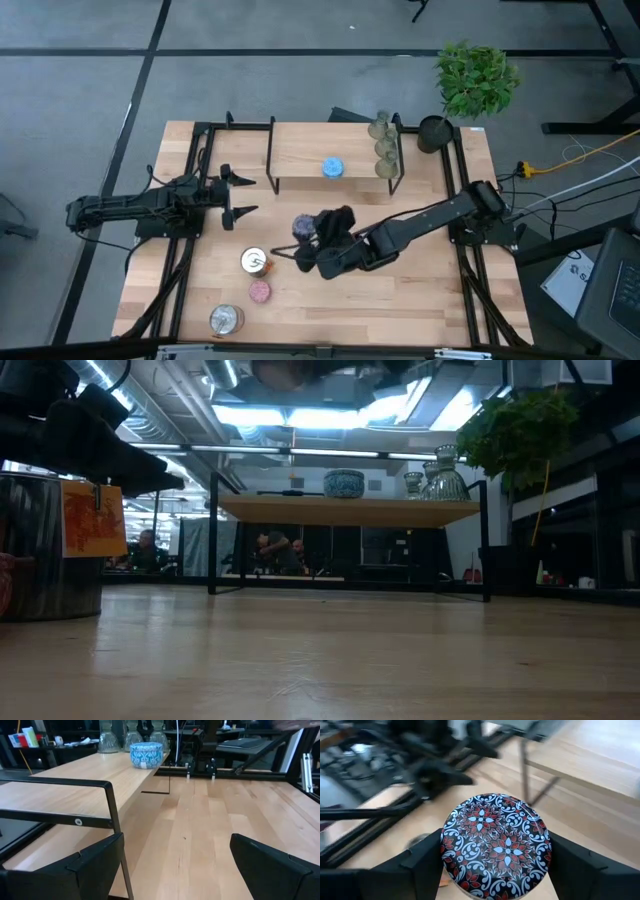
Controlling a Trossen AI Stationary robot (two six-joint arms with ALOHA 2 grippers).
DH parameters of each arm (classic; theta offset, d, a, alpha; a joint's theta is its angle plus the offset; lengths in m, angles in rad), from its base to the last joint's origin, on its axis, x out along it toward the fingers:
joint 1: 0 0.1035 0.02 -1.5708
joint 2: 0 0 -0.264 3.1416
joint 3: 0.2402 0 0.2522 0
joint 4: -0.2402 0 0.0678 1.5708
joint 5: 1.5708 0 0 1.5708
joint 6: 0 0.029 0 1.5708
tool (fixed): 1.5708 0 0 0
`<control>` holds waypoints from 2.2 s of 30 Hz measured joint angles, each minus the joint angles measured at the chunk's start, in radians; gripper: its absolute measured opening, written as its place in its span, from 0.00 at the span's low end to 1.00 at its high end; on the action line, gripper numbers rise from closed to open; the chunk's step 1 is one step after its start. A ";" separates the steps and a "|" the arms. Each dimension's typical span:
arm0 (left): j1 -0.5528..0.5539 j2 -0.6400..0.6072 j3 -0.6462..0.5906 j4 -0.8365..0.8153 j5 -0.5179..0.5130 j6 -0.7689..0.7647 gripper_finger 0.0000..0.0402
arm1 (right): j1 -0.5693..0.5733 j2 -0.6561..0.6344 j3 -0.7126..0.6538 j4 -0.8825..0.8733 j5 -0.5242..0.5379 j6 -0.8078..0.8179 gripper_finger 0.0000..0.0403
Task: Pick & Place candle stick holders
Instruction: Put the patterned red scented candle on the shelf aligned with the patterned blue scented candle
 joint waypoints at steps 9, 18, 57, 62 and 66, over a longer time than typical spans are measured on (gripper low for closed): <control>0.000 0.000 0.000 0.004 0.000 0.000 0.90 | -0.061 0.002 0.000 -0.344 0.034 0.337 0.71; 0.000 0.000 0.000 0.003 0.000 0.000 0.90 | -0.135 0.002 -0.001 -0.382 0.035 0.361 0.71; 0.000 0.000 0.000 0.003 0.000 0.000 0.90 | -0.304 0.064 -0.006 -0.446 0.126 0.388 0.71; 0.000 0.000 0.000 0.003 0.000 0.000 0.90 | -0.319 0.064 -0.006 -0.447 0.131 0.387 0.71; 0.000 0.000 0.000 0.003 0.000 0.000 0.90 | -0.322 0.064 -0.006 -0.466 0.131 0.388 0.72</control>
